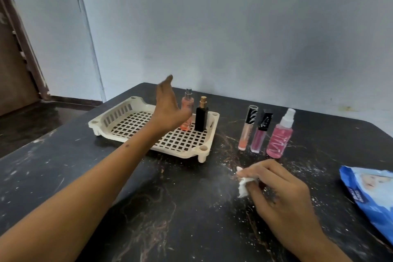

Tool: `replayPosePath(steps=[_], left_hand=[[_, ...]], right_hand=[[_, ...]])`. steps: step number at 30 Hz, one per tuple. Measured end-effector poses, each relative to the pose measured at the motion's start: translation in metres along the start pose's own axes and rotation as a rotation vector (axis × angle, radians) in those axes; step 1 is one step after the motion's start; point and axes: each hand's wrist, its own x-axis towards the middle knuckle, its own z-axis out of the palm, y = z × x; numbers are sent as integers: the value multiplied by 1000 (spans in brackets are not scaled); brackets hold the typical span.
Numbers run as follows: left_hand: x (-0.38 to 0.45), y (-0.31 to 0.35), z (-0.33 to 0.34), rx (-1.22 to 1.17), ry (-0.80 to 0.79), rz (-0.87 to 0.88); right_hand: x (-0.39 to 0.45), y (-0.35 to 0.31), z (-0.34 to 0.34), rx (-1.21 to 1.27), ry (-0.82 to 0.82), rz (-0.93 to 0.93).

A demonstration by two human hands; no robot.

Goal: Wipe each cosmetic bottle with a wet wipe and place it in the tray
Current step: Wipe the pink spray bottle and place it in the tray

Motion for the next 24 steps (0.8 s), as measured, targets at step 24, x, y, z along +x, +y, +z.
replayPosePath(steps=[24], left_hand=[[-40,145,119,399,-135,629]], right_hand=[[-3,6,4,40,-89,75]])
